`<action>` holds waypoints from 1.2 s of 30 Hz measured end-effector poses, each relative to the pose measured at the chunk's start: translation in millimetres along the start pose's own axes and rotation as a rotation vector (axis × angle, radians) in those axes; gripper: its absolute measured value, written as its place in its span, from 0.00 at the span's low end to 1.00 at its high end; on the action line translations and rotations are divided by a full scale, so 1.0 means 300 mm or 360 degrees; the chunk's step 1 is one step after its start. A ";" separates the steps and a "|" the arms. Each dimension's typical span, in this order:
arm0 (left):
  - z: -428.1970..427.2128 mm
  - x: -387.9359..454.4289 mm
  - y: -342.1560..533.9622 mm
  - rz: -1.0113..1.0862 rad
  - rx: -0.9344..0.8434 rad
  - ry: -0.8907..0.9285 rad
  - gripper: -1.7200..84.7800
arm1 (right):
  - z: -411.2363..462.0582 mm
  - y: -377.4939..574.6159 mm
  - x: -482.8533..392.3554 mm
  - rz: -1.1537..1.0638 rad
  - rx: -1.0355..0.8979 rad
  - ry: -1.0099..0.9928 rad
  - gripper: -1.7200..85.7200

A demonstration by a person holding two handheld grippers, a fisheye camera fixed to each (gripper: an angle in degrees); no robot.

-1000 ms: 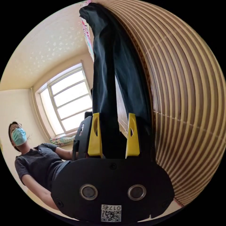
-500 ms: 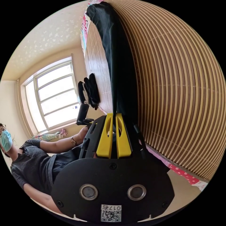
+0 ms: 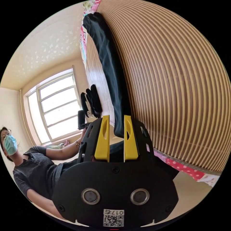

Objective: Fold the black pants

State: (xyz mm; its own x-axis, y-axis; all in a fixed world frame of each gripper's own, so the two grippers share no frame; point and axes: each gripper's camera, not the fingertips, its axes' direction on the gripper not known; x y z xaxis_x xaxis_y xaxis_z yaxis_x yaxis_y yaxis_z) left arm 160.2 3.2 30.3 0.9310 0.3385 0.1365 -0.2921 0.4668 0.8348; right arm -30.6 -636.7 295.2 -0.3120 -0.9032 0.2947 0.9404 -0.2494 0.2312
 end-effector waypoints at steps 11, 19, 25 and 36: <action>-0.093 0.009 -0.431 0.0126 0.0348 0.0061 0.17 | -0.066 -0.616 -0.110 -0.0214 0.0109 -0.0001 0.16; -0.052 0.008 -0.405 0.0074 0.0368 0.0158 0.07 | 0.036 -0.610 -0.178 -0.0315 0.0041 -0.0260 0.07; -0.207 0.080 -0.104 0.0524 0.0399 0.0728 0.04 | -0.061 -0.310 -0.345 -0.0586 0.0023 -0.0724 0.05; -0.543 0.523 0.654 0.1147 0.0518 0.0807 0.04 | -0.200 0.270 -1.057 -0.1157 -0.0094 -0.0615 0.05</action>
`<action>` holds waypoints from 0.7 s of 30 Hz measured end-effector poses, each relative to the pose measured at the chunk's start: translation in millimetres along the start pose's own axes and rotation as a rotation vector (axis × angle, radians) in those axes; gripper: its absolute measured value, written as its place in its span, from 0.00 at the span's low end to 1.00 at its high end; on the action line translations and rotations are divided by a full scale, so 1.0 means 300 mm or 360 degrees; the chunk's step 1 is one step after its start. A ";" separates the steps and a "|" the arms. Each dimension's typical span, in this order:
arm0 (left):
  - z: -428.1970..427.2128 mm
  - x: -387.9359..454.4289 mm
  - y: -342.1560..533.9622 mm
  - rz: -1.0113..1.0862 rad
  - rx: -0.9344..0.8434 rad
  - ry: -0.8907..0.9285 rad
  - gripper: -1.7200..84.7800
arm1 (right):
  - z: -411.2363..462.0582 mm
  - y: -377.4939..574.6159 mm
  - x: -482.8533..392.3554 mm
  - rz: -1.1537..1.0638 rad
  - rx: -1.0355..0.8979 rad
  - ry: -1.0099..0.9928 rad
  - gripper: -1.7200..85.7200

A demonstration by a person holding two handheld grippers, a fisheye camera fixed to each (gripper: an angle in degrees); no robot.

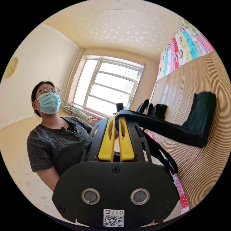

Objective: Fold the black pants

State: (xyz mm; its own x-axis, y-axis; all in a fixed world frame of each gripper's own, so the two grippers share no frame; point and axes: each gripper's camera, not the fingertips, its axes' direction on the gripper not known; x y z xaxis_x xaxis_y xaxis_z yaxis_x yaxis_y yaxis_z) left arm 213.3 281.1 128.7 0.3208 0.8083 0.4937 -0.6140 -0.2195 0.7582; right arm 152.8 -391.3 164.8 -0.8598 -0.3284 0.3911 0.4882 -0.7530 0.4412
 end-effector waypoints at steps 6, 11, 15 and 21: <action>-0.075 0.468 -0.119 0.0637 0.0056 0.0079 0.04 | 0.103 -0.178 -0.469 -0.0619 -0.0105 0.0014 0.04; -0.073 0.507 -0.261 0.0521 0.0110 -0.0378 0.05 | 0.119 -0.379 -0.328 -0.0423 -0.0068 0.0574 0.04; -0.025 0.251 -0.405 0.0145 0.0059 -0.0686 0.06 | 0.113 -0.493 0.005 -0.0175 -0.0071 0.0668 0.04; 0.052 -0.075 -0.395 -0.0149 -0.0195 -0.0855 0.06 | 0.184 -0.408 0.396 0.0214 -0.0196 0.0785 0.04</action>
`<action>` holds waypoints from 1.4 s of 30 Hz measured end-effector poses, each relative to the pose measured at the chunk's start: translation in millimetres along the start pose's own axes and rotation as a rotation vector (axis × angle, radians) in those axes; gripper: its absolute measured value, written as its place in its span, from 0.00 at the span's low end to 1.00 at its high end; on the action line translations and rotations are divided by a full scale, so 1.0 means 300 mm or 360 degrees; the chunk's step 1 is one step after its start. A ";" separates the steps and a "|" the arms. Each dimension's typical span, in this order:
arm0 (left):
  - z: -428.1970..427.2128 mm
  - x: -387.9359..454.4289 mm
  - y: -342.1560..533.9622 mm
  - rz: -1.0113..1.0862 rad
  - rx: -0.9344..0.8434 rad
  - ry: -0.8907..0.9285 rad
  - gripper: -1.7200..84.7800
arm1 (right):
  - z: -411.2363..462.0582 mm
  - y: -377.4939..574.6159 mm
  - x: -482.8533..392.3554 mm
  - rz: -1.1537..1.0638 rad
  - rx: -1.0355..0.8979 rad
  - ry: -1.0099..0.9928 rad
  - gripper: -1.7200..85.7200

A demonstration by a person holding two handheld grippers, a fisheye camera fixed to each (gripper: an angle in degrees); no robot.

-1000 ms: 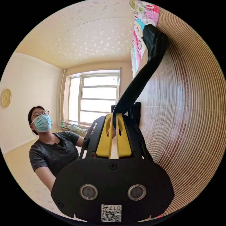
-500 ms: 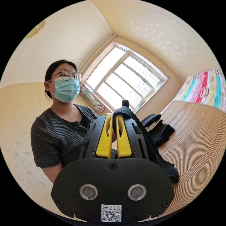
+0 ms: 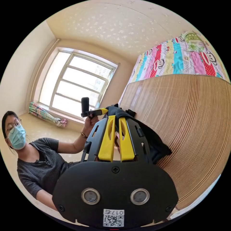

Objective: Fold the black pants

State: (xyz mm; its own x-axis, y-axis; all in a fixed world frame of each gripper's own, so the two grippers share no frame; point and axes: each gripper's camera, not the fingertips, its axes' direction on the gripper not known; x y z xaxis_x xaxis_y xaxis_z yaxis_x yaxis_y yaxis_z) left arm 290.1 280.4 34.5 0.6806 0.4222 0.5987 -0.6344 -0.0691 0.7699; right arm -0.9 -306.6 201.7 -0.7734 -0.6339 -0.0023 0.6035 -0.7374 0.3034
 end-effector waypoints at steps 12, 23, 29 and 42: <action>0.540 -0.322 0.738 -0.0796 -0.0907 0.0128 0.08 | 0.512 0.807 0.555 0.1055 -0.0465 -0.0206 0.12; 0.645 -0.477 0.377 -0.0658 -0.0573 -0.0092 0.20 | 0.492 0.375 0.833 0.0897 -0.0347 -0.0077 0.20; 0.805 -0.525 0.293 -0.0696 -0.0760 -0.0159 0.19 | 0.604 0.312 0.846 0.0965 -0.0437 0.0016 0.16; 0.182 -0.411 0.378 -0.0612 -0.0382 -0.0292 0.08 | 0.920 -0.043 0.209 0.0527 -0.0526 -0.0311 0.09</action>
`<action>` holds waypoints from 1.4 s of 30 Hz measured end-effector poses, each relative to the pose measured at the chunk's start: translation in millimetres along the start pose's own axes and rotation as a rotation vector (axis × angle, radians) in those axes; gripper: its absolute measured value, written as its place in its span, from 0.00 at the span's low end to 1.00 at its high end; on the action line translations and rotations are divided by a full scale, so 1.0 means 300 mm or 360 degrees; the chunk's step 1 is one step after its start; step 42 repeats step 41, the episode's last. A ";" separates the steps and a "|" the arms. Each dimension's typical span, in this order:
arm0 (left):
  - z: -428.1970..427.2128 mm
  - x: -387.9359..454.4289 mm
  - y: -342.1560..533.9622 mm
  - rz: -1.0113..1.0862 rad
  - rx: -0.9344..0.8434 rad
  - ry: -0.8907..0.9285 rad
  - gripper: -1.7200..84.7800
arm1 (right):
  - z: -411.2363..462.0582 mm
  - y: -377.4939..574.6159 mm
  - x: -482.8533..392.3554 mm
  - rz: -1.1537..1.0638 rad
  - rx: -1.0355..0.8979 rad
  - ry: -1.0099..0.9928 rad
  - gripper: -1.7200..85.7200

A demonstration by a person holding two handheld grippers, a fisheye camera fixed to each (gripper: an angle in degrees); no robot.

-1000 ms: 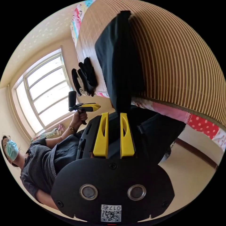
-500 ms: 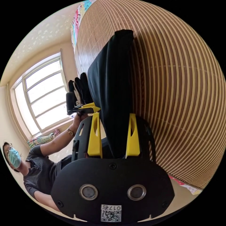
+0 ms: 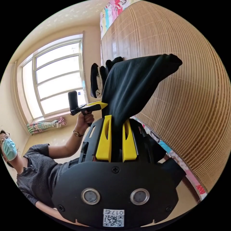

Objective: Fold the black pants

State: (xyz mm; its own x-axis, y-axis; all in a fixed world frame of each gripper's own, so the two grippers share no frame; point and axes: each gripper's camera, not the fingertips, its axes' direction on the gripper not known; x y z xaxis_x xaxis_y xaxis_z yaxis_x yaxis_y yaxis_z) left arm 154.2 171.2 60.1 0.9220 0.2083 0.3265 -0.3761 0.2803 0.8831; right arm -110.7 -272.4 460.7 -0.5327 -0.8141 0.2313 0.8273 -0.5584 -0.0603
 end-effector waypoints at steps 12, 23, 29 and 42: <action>-0.648 -0.525 0.252 -0.0925 0.0910 -0.0140 0.09 | 0.431 -0.506 -0.411 -0.0152 -0.0147 -0.0141 0.06; 0.051 -0.442 0.485 -0.0864 0.0424 0.0292 0.08 | -0.225 0.294 -0.157 0.0388 -0.0125 0.0439 0.03; 0.330 -0.249 0.380 -0.0599 0.0132 0.0406 0.05 | -0.678 0.734 -0.806 0.0116 0.0754 0.1559 0.02; 0.506 0.605 0.306 0.0678 0.0091 -0.0053 0.03 | -1.013 1.617 -1.059 0.0259 0.2200 0.1429 0.02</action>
